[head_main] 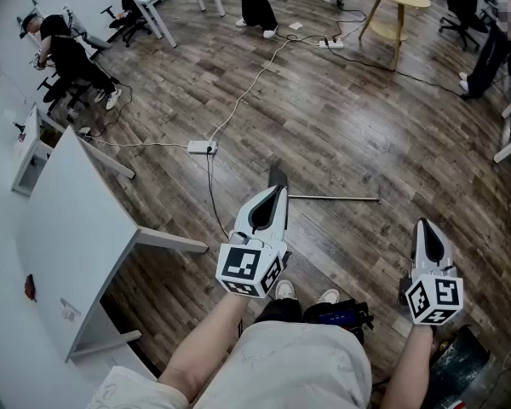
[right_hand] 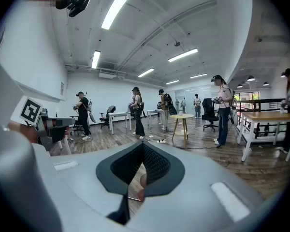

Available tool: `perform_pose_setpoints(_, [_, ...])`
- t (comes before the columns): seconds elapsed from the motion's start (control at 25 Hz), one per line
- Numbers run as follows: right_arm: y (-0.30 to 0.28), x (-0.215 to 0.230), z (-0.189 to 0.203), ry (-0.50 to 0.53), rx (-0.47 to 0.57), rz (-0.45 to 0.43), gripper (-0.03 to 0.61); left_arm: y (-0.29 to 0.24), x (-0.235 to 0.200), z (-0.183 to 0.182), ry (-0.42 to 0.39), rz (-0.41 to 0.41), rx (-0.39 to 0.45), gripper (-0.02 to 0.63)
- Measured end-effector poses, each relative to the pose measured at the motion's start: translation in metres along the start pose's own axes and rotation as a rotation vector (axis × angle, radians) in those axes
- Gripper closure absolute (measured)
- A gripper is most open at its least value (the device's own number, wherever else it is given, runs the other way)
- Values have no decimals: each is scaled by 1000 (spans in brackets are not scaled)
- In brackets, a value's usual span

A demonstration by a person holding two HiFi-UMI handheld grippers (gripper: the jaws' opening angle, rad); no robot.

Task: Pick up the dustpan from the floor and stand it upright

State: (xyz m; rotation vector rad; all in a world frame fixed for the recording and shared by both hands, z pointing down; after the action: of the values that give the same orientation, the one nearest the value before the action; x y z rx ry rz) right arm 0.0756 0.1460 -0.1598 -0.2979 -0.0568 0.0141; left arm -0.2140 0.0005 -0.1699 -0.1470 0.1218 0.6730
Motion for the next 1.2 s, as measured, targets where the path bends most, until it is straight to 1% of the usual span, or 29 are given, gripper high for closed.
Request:
perform_pose_setpoints(0.32, [5,2,-1,-2,-4,-6,557,1,9,-2,-6,13,-5,613])
perform_pose_setpoints(0.44, [3,0,2,5,-12,-21,555,0,9,-1,-7,15,-5,613])
perform_pose_setpoints(0.68, [4,4,12,8,-41,-33,555,-2,14,5,-1,18,-28,613])
perform_pose_setpoints(0.88, [4,29,31,3,-81,-18,555,-11,27,19,11,14,-61,613])
perform_pose_setpoints(1.08, [2,65,66,-1,-146,-21,555,-26,49,41,15,1,-96,613])
perform_pose_setpoints(1.2, [0,84,86,20,-192,-34,555,-38,61,55,20,-6,-103,613])
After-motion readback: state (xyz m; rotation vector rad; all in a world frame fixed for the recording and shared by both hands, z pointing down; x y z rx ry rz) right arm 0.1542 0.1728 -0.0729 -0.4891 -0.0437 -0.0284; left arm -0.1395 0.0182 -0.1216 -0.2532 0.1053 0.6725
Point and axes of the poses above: the fingertips, and each gripper's own axes: y backward along the fingers, x to its right, z out of its underside, the point moved 4 cm from there along y, backward along the fingers, and after that the axes turned 4 degrees about -z, right-handed, at the moved point
